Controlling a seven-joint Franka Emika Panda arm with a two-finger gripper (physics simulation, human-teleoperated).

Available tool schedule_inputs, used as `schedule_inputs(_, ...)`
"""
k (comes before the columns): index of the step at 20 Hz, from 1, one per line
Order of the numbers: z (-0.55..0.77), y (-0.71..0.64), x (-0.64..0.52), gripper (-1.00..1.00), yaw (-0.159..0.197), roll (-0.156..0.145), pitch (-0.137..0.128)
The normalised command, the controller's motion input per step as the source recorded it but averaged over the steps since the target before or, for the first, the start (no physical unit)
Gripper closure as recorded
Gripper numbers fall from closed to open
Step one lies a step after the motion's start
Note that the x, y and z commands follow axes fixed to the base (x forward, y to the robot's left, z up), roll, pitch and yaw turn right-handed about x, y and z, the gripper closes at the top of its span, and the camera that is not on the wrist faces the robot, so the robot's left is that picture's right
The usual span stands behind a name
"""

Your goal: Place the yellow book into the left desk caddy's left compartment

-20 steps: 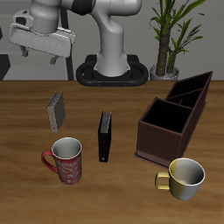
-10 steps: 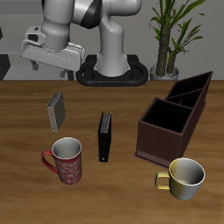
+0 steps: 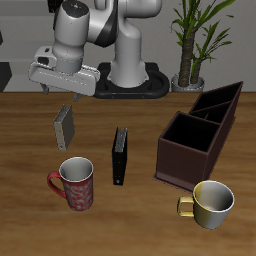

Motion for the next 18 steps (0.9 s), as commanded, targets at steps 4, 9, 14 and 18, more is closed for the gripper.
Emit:
schedule_inputs(4,-0.46,0.04,0.02,-1.00,-0.018,0.029,0.041)
schedule_inputs(9,-0.43,0.10,0.06,-1.00,0.010,0.011,0.039)
schedule_inputs(14,-0.31,-0.04,-0.03,-1.00,-0.003,0.006,0.042)
schedule_inputs(18,-0.18,-0.15,-0.12,1.00,-0.013,-0.034,0.018)
